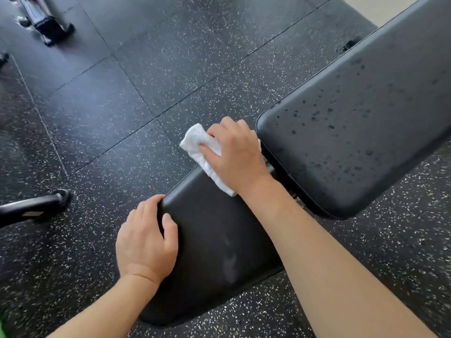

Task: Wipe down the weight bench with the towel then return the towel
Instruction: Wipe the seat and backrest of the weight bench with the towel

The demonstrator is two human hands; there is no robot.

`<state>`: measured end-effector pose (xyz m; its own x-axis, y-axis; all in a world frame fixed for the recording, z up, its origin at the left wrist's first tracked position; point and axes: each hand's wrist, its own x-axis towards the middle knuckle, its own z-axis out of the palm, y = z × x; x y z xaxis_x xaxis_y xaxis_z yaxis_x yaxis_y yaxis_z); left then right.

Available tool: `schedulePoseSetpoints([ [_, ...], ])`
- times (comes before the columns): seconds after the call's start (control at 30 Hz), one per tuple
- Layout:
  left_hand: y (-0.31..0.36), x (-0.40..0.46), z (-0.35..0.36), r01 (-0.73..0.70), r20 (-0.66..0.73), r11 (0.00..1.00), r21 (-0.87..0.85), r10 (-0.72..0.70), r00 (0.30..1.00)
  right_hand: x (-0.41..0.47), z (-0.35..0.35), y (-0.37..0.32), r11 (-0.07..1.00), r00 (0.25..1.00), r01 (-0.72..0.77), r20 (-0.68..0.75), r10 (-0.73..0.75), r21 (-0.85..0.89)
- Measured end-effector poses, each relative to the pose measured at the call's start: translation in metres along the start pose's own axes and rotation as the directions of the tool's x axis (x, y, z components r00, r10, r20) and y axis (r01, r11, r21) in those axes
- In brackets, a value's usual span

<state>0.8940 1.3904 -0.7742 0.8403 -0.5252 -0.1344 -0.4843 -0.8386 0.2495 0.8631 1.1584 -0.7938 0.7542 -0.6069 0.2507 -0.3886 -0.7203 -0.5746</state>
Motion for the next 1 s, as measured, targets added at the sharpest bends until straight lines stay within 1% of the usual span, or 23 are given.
schedulePoseSetpoints([
  [0.07,0.000,-0.001,-0.001,-0.004,0.002,1.000,0.007,0.004,1.000,-0.025,-0.014,-0.001,1.000,1.000,0.001,-0.008,0.000,0.016],
  [0.17,0.002,0.000,-0.003,0.008,0.007,1.000,0.012,-0.008,1.000,-0.091,-0.051,0.003,0.999,0.998,-0.002,0.066,-0.001,0.051],
  [0.27,0.003,0.001,-0.002,-0.003,0.003,1.000,0.026,0.003,1.000,-0.155,-0.084,0.016,0.999,0.994,0.005,0.107,-0.011,0.054],
  [0.33,0.003,0.002,0.000,0.000,-0.005,0.999,0.032,0.000,1.000,-0.169,-0.089,0.023,0.999,0.994,-0.001,0.106,-0.004,0.053],
  [0.43,0.000,0.002,0.001,-0.014,-0.009,0.999,0.034,0.015,1.000,-0.143,-0.073,0.020,0.999,0.997,-0.032,0.073,0.033,-0.004],
  [0.57,0.000,0.003,0.002,-0.012,0.002,0.999,0.035,0.012,1.000,-0.060,-0.036,0.014,0.998,0.998,-0.047,0.030,0.046,0.042],
  [0.63,0.000,0.002,0.002,-0.010,0.003,0.999,0.032,0.010,1.000,-0.024,-0.018,0.008,0.999,0.999,-0.043,0.021,0.043,0.032],
  [0.73,0.001,0.002,0.001,-0.005,0.003,1.000,0.030,0.005,1.000,-0.012,-0.007,0.002,1.000,1.000,-0.019,0.000,0.019,-0.016],
  [0.83,0.003,0.002,0.000,-0.020,-0.001,1.000,0.023,0.020,1.000,-0.050,-0.024,-0.002,0.996,0.999,0.013,-0.028,-0.015,-0.088],
  [1.0,0.001,0.000,0.000,-0.010,0.012,1.000,0.028,0.010,1.000,-0.173,-0.049,-0.035,0.990,0.997,0.047,0.070,-0.038,-0.134],
])
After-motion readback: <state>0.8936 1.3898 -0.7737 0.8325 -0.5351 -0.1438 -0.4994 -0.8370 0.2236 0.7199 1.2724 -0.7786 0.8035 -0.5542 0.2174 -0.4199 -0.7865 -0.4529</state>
